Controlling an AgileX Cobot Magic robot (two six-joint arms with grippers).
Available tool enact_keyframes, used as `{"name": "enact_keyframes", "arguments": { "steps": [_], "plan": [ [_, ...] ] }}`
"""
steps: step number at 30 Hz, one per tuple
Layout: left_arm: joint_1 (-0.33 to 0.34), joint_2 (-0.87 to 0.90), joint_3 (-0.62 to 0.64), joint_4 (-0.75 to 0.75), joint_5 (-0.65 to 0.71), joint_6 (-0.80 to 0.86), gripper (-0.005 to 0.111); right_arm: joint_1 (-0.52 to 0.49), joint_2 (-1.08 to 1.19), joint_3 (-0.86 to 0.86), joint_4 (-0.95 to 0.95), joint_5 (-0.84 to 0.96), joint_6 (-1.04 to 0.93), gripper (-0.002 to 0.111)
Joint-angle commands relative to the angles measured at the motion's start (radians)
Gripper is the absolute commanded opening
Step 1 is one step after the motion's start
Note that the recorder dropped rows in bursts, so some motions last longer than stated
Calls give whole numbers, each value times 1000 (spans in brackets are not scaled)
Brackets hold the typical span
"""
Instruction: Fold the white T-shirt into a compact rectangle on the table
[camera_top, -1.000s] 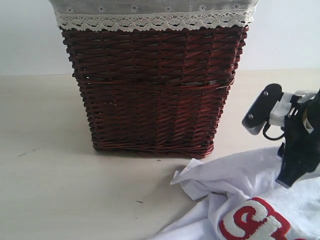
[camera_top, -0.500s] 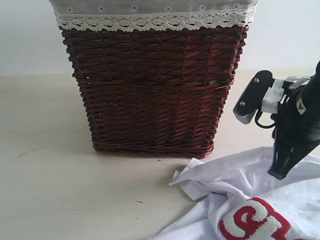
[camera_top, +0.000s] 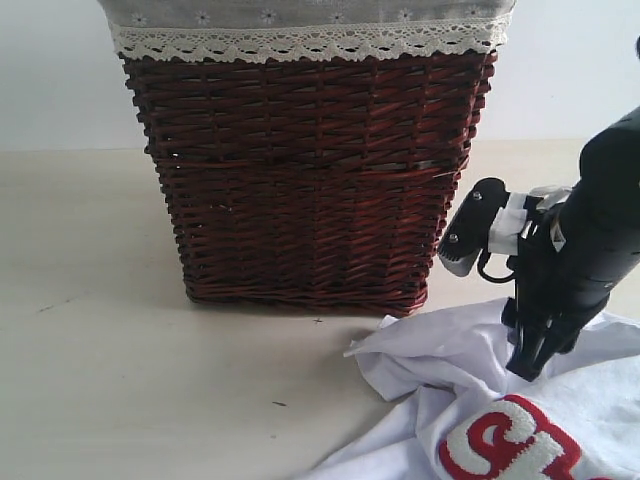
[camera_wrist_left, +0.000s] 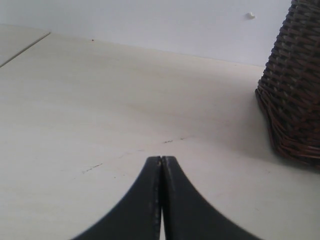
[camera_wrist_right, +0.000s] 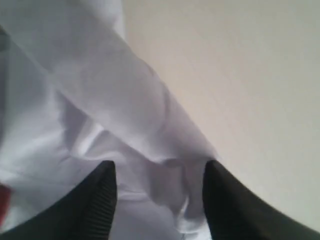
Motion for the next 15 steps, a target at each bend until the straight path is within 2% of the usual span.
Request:
{"name": "enact_keyframes", "arguments": {
  "steps": [1,3,4,9,15],
  "plan": [
    [-5,-5,0,5,-7,-5,0,1,3,-11,-177,-37,163,20],
    [-5,-5,0,5,-7,-5,0,1,-13,-21,-188,-14,156,3],
    [-5,-5,0,5,-7,-5,0,1,-29,-26,-188,-10,150,0],
    [-5,-5,0,5,-7,-5,0,1,-109,-41,-233,-18,171,0],
    [-5,-5,0,5,-7,-5,0,-61,-166,-41,-448,36,424,0]
  ]
}}
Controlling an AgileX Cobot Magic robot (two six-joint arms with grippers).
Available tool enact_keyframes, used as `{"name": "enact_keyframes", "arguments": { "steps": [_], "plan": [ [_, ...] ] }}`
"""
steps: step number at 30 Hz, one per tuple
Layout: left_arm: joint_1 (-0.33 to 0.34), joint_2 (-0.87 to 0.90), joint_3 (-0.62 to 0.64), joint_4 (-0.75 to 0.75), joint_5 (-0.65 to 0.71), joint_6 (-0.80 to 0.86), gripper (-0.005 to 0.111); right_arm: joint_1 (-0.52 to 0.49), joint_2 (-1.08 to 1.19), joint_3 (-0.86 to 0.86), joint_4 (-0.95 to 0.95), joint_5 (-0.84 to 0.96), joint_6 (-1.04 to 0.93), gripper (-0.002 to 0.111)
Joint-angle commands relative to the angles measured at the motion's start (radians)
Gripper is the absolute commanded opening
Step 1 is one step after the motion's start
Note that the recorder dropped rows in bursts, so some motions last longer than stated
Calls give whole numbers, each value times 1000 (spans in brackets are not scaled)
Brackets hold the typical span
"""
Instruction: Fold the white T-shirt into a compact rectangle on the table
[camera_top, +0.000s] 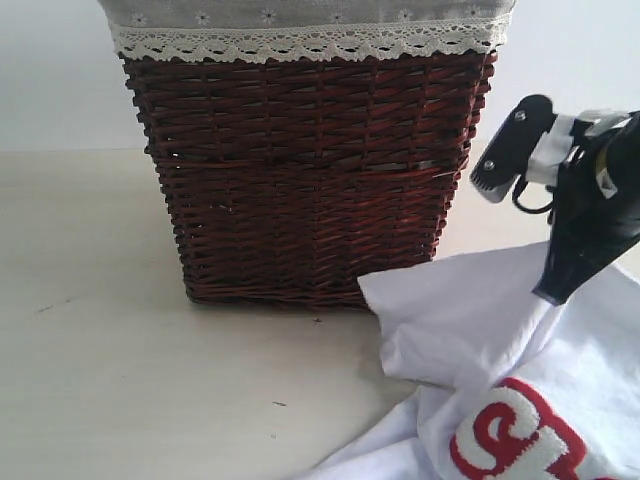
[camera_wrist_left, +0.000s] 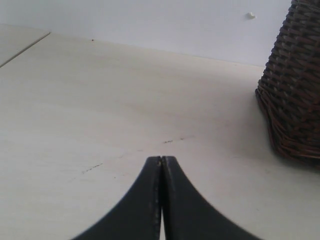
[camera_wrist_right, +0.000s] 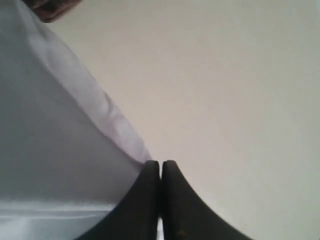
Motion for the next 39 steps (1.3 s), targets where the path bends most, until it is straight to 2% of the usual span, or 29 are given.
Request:
{"name": "enact_keyframes", "arguments": {
  "steps": [1,8,12,19,22,24,28,30,34,39],
  "plan": [
    [-5,-5,0,5,-7,-5,0,-68,-34,-7,-152,39,185,0],
    [-5,-5,0,5,-7,-5,0,-201,-29,-7,-364,37,671,0],
    [-5,-5,0,5,-7,-5,0,-266,-29,-7,-458,-5,801,0],
    [-5,-5,0,5,-7,-5,0,-398,13,-39,-391,-236,888,0],
    [-5,-5,0,5,-7,-5,0,-406,73,-75,-309,-255,809,2],
    [-5,-5,0,5,-7,-5,0,-406,114,-113,-224,-234,721,13],
    [-5,-5,0,5,-7,-5,0,-406,125,-198,-5,-210,572,47],
    [-5,-5,0,5,-7,-5,0,-398,98,-234,81,-211,502,54],
    [-5,-5,0,5,-7,-5,0,-350,-11,-269,280,-225,333,49],
    [-5,-5,0,5,-7,-5,0,-206,-161,-269,663,-167,-79,14]
  ]
}}
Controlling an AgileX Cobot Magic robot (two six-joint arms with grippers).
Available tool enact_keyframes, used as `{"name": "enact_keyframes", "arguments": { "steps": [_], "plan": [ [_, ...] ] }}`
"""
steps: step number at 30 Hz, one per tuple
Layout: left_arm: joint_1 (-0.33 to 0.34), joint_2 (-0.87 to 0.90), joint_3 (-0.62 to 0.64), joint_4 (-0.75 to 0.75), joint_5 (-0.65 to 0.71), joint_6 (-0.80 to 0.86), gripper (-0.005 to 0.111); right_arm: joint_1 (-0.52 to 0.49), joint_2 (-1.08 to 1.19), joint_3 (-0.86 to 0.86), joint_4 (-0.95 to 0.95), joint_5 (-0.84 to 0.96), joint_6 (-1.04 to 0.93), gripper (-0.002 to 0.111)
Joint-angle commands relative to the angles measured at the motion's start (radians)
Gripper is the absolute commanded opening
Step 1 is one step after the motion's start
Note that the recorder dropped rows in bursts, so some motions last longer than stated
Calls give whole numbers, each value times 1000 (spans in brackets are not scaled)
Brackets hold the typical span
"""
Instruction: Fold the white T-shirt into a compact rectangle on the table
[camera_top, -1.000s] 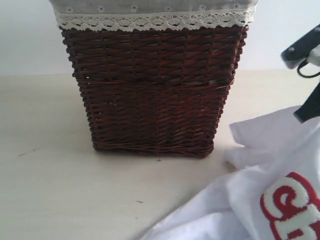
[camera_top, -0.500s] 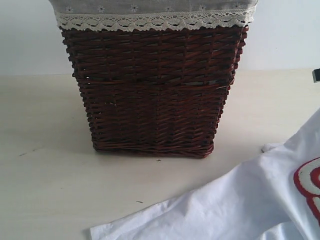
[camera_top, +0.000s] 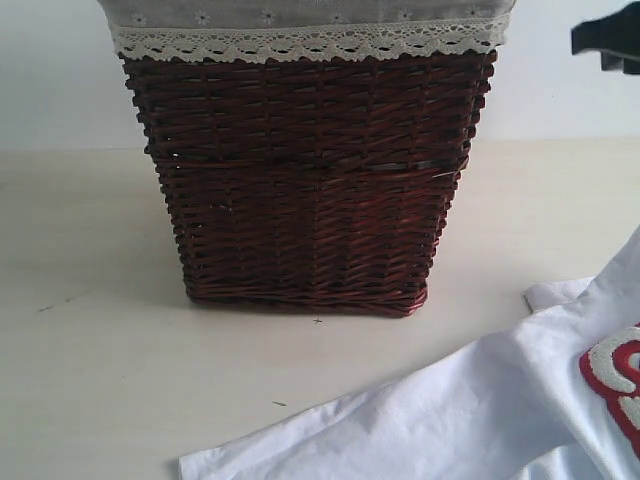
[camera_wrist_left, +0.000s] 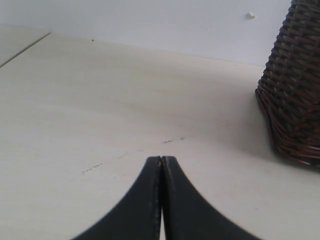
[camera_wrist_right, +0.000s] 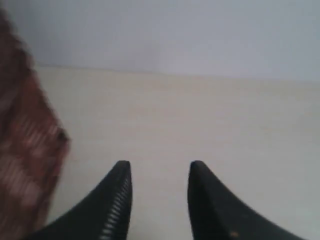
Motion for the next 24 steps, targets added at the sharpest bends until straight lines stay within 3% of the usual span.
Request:
{"name": "enact_keyframes", "arguments": {
  "steps": [1,2,5,9,12,16,20,24],
  "plan": [
    [-5,-5,0,5,-7,-5,0,122,-144,-4,337,68,-339,8],
    [-5,-5,0,5,-7,-5,0,143,-185,5,383,72,-362,0],
    [-5,-5,0,5,-7,-5,0,203,-302,79,466,46,-385,0],
    [-5,-5,0,5,-7,-5,0,282,-427,288,505,-109,-368,0],
    [-5,-5,0,5,-7,-5,0,371,-467,448,635,-247,-412,0],
    [-5,-5,0,5,-7,-5,0,555,-474,670,788,-640,-489,0],
    [-5,-5,0,5,-7,-5,0,723,-340,789,790,-1127,-375,0],
    [-5,-5,0,5,-7,-5,0,755,-105,706,721,-1251,-320,0]
  ]
}}
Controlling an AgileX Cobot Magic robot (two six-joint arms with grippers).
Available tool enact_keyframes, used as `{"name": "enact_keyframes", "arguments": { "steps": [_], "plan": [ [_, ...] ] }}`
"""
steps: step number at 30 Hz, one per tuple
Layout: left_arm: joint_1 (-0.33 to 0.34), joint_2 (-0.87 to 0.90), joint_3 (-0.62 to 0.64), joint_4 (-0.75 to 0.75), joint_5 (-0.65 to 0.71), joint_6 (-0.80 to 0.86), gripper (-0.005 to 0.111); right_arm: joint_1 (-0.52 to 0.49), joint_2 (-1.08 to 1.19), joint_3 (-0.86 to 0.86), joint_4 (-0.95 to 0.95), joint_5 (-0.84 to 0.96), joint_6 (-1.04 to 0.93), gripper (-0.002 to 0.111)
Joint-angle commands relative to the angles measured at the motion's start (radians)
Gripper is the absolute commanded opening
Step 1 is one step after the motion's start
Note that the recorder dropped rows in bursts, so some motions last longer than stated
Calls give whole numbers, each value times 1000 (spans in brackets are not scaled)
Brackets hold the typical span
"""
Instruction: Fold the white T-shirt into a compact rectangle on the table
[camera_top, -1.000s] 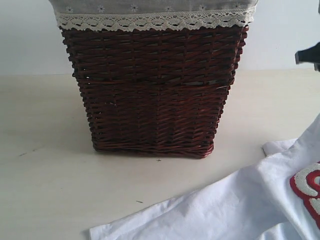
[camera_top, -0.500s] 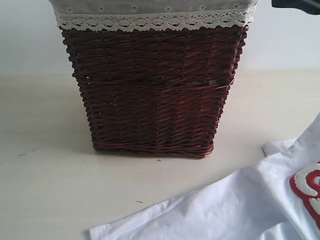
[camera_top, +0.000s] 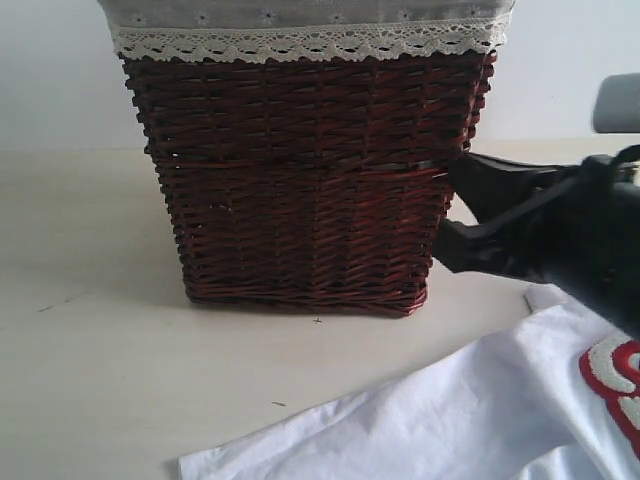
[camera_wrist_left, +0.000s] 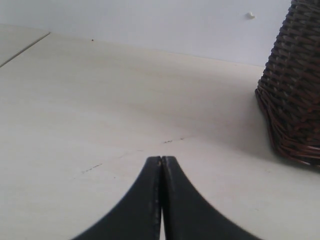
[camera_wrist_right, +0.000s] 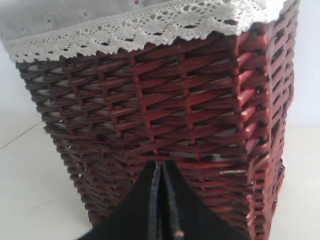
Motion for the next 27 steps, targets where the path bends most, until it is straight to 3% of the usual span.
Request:
{"name": "enact_keyframes", "arguments": {
  "steps": [1,8,13,21,27],
  "plan": [
    [-5,-5,0,5,-7,-5,0,29,272,-113,-48,-175,41,0],
    [-5,-5,0,5,-7,-5,0,27,584,-366,59,-204,-54,0],
    [-5,-5,0,5,-7,-5,0,-49,681,-496,59,-183,-83,0],
    [-5,-5,0,5,-7,-5,0,-210,848,-730,55,48,-112,0],
    [-5,-5,0,5,-7,-5,0,-225,893,-825,6,119,-101,0]
  ]
}}
